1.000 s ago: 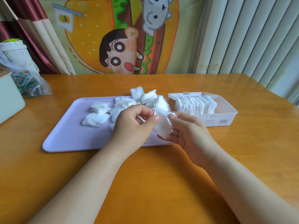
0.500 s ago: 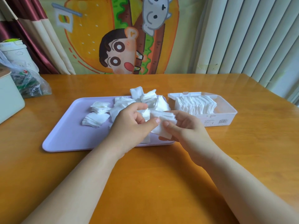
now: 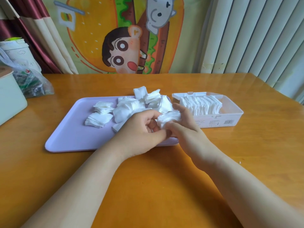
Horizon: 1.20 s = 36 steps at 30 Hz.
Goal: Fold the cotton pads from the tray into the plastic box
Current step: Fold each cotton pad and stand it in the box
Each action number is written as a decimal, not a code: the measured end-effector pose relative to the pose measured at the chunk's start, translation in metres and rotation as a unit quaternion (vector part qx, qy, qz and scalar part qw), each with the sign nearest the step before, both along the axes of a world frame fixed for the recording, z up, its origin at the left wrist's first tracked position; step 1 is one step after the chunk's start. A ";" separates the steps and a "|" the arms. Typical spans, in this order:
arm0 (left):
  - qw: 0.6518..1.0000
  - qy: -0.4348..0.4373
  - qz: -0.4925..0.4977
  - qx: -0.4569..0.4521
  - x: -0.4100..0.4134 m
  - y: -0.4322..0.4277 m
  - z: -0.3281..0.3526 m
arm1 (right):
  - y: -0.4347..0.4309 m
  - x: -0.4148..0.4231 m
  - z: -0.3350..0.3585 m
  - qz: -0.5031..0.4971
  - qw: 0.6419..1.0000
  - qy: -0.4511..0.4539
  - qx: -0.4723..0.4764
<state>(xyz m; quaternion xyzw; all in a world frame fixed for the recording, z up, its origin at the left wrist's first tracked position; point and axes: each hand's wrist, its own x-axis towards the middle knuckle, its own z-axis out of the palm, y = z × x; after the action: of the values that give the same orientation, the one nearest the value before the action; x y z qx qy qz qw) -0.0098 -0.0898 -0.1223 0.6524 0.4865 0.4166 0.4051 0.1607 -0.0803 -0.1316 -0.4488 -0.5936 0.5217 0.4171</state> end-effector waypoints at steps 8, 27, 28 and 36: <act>0.995 0.093 0.027 0.019 -0.003 0.004 -0.006 | 0.006 0.012 0.000 0.021 0.999 0.039 -0.008; 0.972 0.215 0.091 0.013 -0.041 0.020 -0.017 | 0.012 0.007 -0.017 -0.099 0.991 0.007 0.088; 0.972 0.211 0.098 0.018 -0.041 0.020 -0.018 | 0.012 0.008 -0.019 -0.109 0.989 -0.014 0.100; 0.972 0.213 0.102 0.011 -0.047 0.019 -0.017 | 0.012 0.011 -0.020 -0.132 0.985 -0.047 0.105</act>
<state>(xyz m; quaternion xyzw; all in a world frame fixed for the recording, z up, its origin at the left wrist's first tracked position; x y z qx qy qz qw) -0.0563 -0.0704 -0.1388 0.6776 0.6209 0.3125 0.2403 0.1716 -0.0679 -0.1521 -0.5013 -0.5991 0.3754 0.4989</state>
